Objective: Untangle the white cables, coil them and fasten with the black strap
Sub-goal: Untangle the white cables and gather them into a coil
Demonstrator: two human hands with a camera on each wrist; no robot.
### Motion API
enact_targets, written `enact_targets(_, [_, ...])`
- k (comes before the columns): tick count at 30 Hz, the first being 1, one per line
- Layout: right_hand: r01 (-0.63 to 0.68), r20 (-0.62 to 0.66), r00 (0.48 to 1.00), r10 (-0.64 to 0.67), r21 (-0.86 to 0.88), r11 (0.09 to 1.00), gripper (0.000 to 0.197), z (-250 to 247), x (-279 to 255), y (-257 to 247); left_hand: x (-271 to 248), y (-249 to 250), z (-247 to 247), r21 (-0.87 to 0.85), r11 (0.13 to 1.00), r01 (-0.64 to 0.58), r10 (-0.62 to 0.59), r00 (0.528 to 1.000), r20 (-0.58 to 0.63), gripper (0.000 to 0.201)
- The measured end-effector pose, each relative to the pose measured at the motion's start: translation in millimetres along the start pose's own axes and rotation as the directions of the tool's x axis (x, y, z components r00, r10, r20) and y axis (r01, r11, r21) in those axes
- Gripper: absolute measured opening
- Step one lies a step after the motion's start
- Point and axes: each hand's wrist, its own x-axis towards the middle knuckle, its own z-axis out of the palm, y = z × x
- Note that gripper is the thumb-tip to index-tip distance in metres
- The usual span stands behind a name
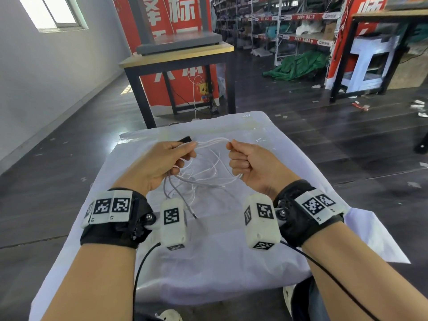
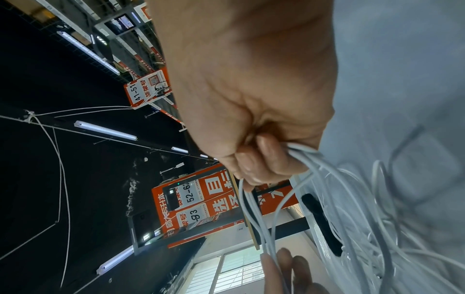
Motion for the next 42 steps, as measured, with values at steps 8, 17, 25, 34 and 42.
enact_targets(8, [-0.061, -0.040, 0.998, 0.056, -0.137, 0.989, 0.027, -1, -1, 5, 3, -5, 8, 0.113, 0.991, -0.077, 0.084, 0.995, -0.061, 0.022])
enact_targets(17, [-0.078, 0.101, 0.991, 0.085, -0.069, 0.995, 0.029, 1, -4, -1, -1, -6, 11, 0.361, 0.917, -0.171, 0.184, 0.983, 0.001, 0.015])
enact_targets(25, [-0.088, 0.024, 0.996, 0.089, -0.055, 0.995, 0.028, -5, -1, -3, 4, -8, -2, 0.160, 0.985, -0.064, 0.096, 0.975, -0.202, 0.009])
enact_targets(34, [-0.024, -0.102, 0.995, 0.013, -0.113, 0.993, 0.022, -9, -1, -4, -6, 6, -9, -0.524, 0.845, 0.104, -0.083, 0.995, 0.063, 0.014])
enact_targets(42, [-0.131, -0.099, 0.990, 0.105, -0.316, 0.940, 0.023, -5, -4, 2, -9, 9, -4, -0.739, 0.673, -0.031, 0.060, 0.998, 0.012, 0.024])
